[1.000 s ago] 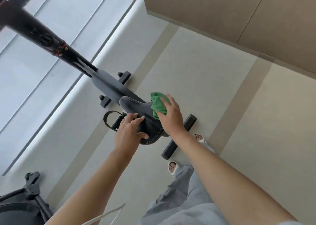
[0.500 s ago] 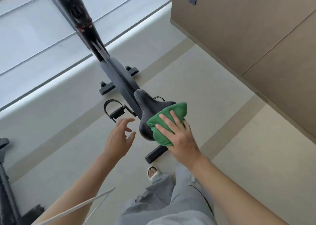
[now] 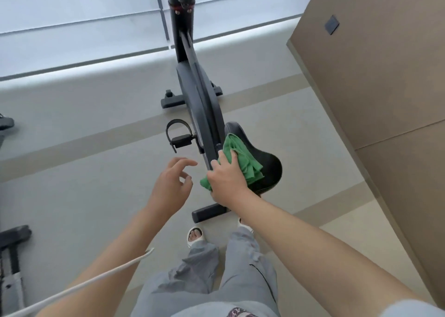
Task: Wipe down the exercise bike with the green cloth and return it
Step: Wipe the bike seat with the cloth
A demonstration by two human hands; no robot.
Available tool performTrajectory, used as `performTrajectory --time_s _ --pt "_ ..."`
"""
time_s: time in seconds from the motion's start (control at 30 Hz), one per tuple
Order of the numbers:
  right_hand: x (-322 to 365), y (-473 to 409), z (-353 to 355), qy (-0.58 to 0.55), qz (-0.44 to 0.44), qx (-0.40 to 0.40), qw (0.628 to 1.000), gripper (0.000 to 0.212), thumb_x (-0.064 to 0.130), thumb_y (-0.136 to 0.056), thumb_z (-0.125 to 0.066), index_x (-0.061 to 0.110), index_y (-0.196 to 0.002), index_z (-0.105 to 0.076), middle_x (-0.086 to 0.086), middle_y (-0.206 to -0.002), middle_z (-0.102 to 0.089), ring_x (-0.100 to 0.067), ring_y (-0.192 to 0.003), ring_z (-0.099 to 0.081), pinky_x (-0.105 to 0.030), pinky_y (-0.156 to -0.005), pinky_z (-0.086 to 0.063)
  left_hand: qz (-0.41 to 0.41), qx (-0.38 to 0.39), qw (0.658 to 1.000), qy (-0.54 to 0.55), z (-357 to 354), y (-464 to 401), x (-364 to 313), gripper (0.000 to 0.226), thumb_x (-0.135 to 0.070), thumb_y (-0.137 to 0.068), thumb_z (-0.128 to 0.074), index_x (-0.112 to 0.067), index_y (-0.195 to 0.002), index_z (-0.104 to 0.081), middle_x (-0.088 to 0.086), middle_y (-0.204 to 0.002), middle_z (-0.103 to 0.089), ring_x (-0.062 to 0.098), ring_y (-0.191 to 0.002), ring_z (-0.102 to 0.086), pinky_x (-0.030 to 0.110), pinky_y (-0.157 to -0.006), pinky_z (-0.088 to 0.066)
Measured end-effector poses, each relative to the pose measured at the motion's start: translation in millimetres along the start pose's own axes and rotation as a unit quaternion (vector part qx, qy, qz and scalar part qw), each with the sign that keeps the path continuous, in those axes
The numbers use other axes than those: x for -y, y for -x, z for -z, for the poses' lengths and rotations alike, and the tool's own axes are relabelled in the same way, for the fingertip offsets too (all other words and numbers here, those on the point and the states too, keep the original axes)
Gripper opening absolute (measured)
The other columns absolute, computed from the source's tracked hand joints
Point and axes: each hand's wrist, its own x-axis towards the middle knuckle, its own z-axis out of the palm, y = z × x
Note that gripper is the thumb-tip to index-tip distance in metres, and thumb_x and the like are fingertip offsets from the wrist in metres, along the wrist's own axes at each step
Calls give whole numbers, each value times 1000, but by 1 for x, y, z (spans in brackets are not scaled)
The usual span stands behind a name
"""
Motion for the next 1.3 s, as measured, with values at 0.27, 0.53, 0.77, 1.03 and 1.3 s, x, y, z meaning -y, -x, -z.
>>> performTrajectory --time_s 0.27,0.53,0.77,1.03,1.3 --pt "-2 -13 -1 -54 35 -32 997 15 29 -90 -64 17 -92 -72 -4 -88 -65 -34 -106 -62 -58 -121 -25 -5 -29 1000 2 22 -13 -8 35 -3 -98 -59 -29 -119 -69 -13 -125 -56 1 -98 -64 36 -88 -58" --pt "-39 99 -60 -202 -150 -138 958 81 57 -102 -51 34 -169 -12 11 -177 -5 -29 -164 3 -65 -128 -10 -21 -3 999 40 -2 -12 -26 31 -6 -100 -58 -27 -119 -68 -14 -124 -58 0 -96 -62 37 -86 -57" --pt "-43 40 -31 -173 -186 -92 963 72 61 -101 -25 38 -168 -10 6 -178 2 -37 -163 -3 -73 -123 -10 40 91 995 -21 -53 -4 -32 39 -37 -95 -75 -28 -131 -62 -13 -130 -56 10 -107 -61 31 -88 -51" --pt "-92 -82 9 -239 -136 -91 957 58 27 -97 -59 32 -153 -50 1 -168 -30 -35 -142 -37 -57 -105 -49 108 48 991 -67 -79 -9 -38 40 -40 -84 -84 -33 -112 -56 -13 -119 -57 16 -101 -63 38 -77 -52" --pt "-88 7 -22 -275 -106 -145 945 69 28 -96 -57 37 -162 -36 12 -175 -15 -31 -160 -22 -59 -120 -33 147 17 989 -20 -83 -3 -37 48 -36 -79 -88 -35 -116 -58 -19 -114 -62 8 -88 -65 36 -76 -54"
